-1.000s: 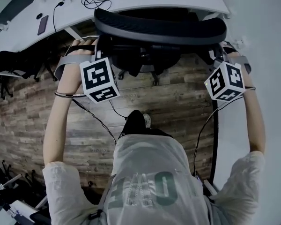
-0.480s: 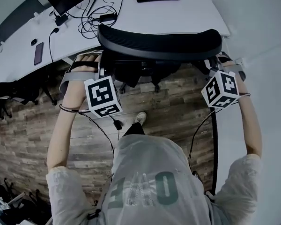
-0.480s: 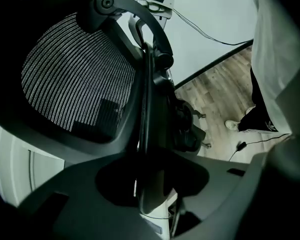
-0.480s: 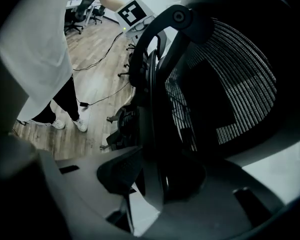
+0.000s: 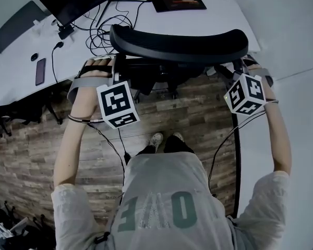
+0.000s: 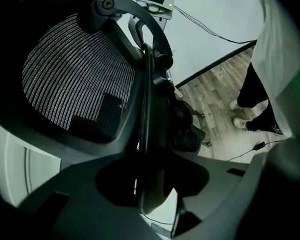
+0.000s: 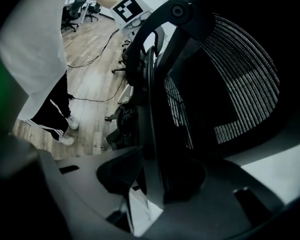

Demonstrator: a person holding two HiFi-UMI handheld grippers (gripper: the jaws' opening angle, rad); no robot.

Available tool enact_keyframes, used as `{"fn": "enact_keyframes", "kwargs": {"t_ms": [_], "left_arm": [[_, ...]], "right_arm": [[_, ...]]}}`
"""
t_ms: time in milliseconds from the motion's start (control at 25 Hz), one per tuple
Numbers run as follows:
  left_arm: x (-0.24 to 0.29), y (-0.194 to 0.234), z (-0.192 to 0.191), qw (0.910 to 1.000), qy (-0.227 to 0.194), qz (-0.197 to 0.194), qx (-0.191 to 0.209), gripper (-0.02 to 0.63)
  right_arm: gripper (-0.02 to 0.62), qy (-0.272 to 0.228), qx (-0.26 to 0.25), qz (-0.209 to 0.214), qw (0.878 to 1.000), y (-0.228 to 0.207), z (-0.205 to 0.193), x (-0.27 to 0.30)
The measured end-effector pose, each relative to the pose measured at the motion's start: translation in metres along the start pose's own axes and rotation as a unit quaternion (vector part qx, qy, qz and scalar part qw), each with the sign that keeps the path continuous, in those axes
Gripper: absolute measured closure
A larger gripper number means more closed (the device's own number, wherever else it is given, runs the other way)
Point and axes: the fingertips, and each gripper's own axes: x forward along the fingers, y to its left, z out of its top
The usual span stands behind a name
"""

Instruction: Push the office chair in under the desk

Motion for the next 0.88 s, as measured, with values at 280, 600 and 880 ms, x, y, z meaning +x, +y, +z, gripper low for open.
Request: {"fn": "enact_keyframes", "kwargs": {"t_ms": [280,600,880], "left_arm": [[0.009,0.008,0.018,0.9996,-0.015,0.007,-0.022,0.445],[0.010,0.007,0.013,0.9994,0.013,0.005,-0.030,0.445],[0.010,0.007,0.012,0.9991,0.026,0.006,-0.032,0.443]], "right_arm": [[0.468,-0.009,-0.019,0.007,1.000,-0.021,-0.021,0.016],[0.466,-0.054,-0.033,0.006,0.998,-0.021,-0.016,0.015],[0.466,-0.082,-0.012,0.007,0.997,-0.022,-0.015,0.014]]}}
